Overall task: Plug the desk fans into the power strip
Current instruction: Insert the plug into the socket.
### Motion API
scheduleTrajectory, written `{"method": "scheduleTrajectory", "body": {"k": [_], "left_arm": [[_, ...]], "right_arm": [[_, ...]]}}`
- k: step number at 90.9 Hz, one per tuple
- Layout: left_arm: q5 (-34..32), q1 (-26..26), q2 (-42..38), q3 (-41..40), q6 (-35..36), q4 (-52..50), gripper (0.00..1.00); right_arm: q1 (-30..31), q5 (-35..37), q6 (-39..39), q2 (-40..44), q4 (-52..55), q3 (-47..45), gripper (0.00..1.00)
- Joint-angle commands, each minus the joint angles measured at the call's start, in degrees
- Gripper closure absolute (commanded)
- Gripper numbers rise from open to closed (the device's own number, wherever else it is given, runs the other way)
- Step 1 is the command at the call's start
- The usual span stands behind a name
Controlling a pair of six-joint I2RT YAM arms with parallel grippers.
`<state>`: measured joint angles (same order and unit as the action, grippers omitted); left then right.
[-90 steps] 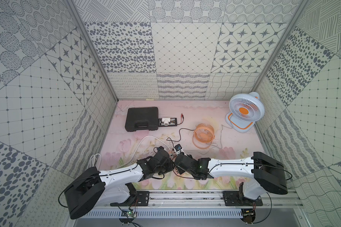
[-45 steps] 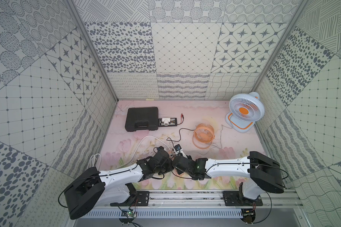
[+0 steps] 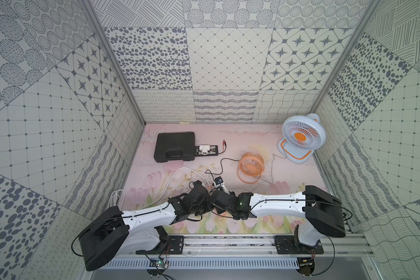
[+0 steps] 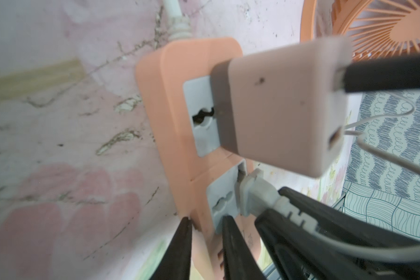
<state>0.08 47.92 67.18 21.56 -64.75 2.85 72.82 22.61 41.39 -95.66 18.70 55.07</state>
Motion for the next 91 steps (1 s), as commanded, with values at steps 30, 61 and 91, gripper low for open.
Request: {"method": "scheduleTrajectory", "body": {"k": [30, 61, 91], "left_arm": [[-1.69, -0.69, 0.67, -0.25, 0.90, -4.07, 0.74], [-1.66, -0.70, 0.75, -0.11, 0.79, -4.18, 0.74], [-1.55, -0.71, 0.55, -0.15, 0.98, -4.08, 0.75]], "right_arm": [[-0.65, -14.87, 3.73, -5.07, 10.45, -5.00, 1.00], [-0.57, -17.24, 1.69, -12.31, 17.32, -0.61, 1.00], [-0.12, -23.00, 1.07, -15.47, 17.61, -1.33, 1.00]]}}
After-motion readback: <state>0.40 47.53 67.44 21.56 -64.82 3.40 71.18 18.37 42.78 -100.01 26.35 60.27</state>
